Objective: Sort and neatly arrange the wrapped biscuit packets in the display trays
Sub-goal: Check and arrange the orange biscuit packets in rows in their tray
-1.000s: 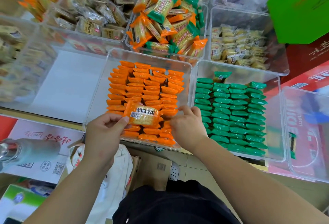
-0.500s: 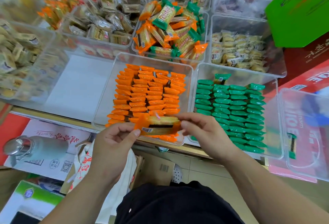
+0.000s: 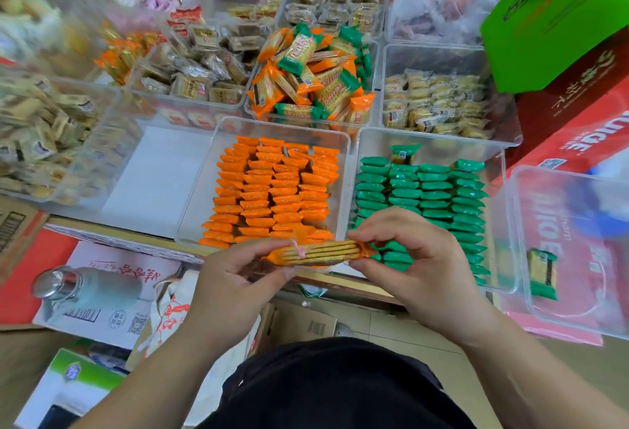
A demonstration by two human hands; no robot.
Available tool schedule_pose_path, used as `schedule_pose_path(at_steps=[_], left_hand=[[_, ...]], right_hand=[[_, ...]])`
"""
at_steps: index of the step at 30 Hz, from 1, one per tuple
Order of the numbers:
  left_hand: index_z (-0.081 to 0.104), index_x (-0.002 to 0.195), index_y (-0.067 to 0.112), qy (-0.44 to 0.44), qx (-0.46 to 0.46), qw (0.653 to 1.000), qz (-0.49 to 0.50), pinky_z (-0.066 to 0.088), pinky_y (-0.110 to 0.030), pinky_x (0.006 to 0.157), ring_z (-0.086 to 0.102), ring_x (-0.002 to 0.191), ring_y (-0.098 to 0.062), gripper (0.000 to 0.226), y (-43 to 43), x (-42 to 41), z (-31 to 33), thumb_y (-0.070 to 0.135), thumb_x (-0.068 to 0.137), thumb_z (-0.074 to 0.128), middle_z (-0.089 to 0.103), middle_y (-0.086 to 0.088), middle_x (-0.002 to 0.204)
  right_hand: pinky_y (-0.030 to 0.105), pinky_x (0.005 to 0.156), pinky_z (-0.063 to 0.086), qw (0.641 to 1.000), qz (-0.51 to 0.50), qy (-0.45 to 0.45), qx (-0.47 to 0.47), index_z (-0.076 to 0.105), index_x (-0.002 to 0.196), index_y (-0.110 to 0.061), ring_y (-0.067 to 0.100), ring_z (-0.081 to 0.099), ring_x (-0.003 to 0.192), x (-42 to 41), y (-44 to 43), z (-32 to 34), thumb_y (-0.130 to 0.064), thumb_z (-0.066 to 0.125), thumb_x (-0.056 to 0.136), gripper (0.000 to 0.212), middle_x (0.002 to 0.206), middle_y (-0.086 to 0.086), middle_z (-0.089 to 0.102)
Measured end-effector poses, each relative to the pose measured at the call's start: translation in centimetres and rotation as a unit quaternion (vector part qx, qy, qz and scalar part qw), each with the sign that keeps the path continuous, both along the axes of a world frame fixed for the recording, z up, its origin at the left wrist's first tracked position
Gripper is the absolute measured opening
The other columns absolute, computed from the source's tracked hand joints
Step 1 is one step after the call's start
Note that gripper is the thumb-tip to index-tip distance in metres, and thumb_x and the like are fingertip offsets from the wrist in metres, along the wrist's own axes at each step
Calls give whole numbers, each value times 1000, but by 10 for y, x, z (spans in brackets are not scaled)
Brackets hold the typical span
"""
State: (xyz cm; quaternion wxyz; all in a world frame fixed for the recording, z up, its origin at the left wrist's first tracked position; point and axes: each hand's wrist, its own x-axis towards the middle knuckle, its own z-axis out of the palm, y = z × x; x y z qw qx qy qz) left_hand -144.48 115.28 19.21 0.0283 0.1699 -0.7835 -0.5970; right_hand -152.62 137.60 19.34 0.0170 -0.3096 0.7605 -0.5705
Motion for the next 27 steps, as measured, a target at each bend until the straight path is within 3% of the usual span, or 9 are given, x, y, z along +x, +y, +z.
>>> schedule_pose_path(at_steps=[6, 9, 13, 15, 19, 21, 23, 25, 27], left_hand=[[78, 87, 42, -11, 6, 1000, -24, 57, -27, 70, 69, 78, -19, 37, 18, -10, -2, 6, 82, 77, 75, 0, 81], [77, 87, 36, -7, 8, 999, -42, 56, -33, 68, 64, 74, -23, 13, 37, -27, -1, 24, 83, 76, 71, -6, 78], [75, 86, 36, -21, -15, 992, -125, 55, -47, 66, 61, 74, -36, 6, 77, -60, -3, 37, 82, 80, 69, -14, 76], [73, 84, 37, -42, -45, 982, -180, 52, -42, 61, 60, 70, -32, 8, 100, -79, -9, 31, 84, 79, 67, -11, 72], [72, 99, 35, -67, -107, 951, -282, 54, -43, 74, 63, 77, -17, 15, 152, -118, -33, 31, 86, 77, 72, 8, 89], [65, 115, 37, -60, -165, 930, -323, 47, -29, 76, 59, 84, -6, 32, 182, -135, -47, 35, 85, 77, 66, 18, 105], [55, 134, 34, -45, -225, 891, -391, 39, -22, 94, 54, 109, -4, 51, 213, -148, -56, 43, 87, 73, 55, 19, 129], [46, 145, 32, -20, -297, 839, -456, 28, -27, 113, 39, 136, -13, 61, 243, -161, -67, 50, 90, 67, 42, 11, 149], [37, 151, 34, 4, -387, 775, -500, 18, -39, 122, 23, 148, -22, 68, 270, -174, -81, 60, 92, 58, 24, 3, 163]], right_hand=[[34, 82, 55, 994, -38, -99, -3, 72, 107, -23, 20, 67, 96, -2, 18, -13, -13, 79, 84, 26, 101, -7, 71], [36, 87, 57, 969, -71, -228, -63, 69, 119, -27, 18, 67, 97, -1, 32, -25, -9, 73, 88, 36, 103, -2, 73], [39, 80, 61, 914, -146, -341, -163, 63, 129, -26, 21, 69, 98, 2, 62, -35, -1, 66, 92, 45, 109, 8, 73], [35, 77, 60, 888, -208, -361, -197, 65, 125, -24, 18, 70, 95, 1, 83, -41, -1, 65, 92, 40, 104, 6, 74], [29, 72, 58, 840, -320, -363, -244, 68, 113, -15, 17, 69, 87, -2, 134, -58, -3, 63, 94, 23, 95, 4, 74], [27, 71, 57, 816, -377, -357, -255, 68, 108, -12, 15, 67, 83, 0, 166, -66, -3, 62, 95, 17, 90, 2, 73], [25, 68, 56, 794, -434, -343, -252, 69, 107, -13, 14, 66, 78, 1, 199, -73, -3, 61, 96, 17, 87, 2, 73], [23, 66, 55, 778, -488, -324, -226, 69, 108, -16, 12, 66, 75, -1, 233, -81, -4, 61, 97, 18, 85, 0, 73], [23, 68, 55, 765, -537, -305, -181, 69, 105, -24, 8, 65, 72, -8, 266, -91, -5, 61, 97, 22, 85, -3, 72]])
